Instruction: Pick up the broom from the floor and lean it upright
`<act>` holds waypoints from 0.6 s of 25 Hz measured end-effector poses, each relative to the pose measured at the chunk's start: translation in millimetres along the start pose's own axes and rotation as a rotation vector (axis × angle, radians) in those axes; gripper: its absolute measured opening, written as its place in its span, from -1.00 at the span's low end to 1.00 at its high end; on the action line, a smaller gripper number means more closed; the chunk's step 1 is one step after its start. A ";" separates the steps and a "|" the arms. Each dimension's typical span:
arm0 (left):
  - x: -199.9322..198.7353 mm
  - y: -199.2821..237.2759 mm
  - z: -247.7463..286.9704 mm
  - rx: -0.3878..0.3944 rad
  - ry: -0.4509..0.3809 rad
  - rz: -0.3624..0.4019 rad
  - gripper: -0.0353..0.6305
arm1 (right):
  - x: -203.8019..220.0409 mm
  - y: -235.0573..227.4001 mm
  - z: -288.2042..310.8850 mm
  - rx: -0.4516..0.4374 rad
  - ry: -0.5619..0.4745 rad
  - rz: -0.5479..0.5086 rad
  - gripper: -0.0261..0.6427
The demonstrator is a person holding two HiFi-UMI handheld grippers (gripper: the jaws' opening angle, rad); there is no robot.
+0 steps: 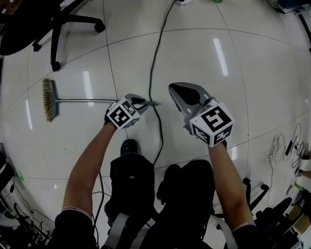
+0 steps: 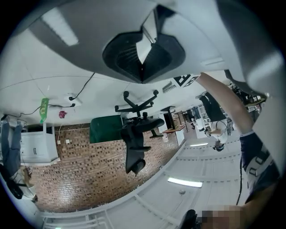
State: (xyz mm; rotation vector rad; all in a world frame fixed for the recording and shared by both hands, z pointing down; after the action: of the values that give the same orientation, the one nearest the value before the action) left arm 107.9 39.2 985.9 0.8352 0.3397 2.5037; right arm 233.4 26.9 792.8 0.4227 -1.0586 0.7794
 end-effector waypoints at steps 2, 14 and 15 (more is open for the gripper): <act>11.3 8.9 22.5 0.003 0.021 0.022 -0.56 | 18.1 -6.3 10.7 -0.015 0.008 -0.004 -0.91; 54.3 28.9 101.7 0.021 0.155 0.157 -0.41 | 63.7 -26.1 26.3 -0.001 0.037 0.054 -0.91; 55.8 30.8 104.8 0.017 0.169 0.172 -0.41 | 65.2 -26.5 24.7 0.006 0.043 0.057 -0.91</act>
State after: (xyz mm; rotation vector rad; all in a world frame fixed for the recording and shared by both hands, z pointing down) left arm 122.3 49.8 1107.3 0.6858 0.3587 2.7442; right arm 255.3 16.8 863.4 0.3807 -1.0324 0.8390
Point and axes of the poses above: the fingertips, and each gripper's own axes: z forward along the fingers, y to its left, x out of its underside, the point moved 4 cm from there along -z, backward along the fingers, and after that the axes turned 11 degrees about -z, right-handed, at the moved point
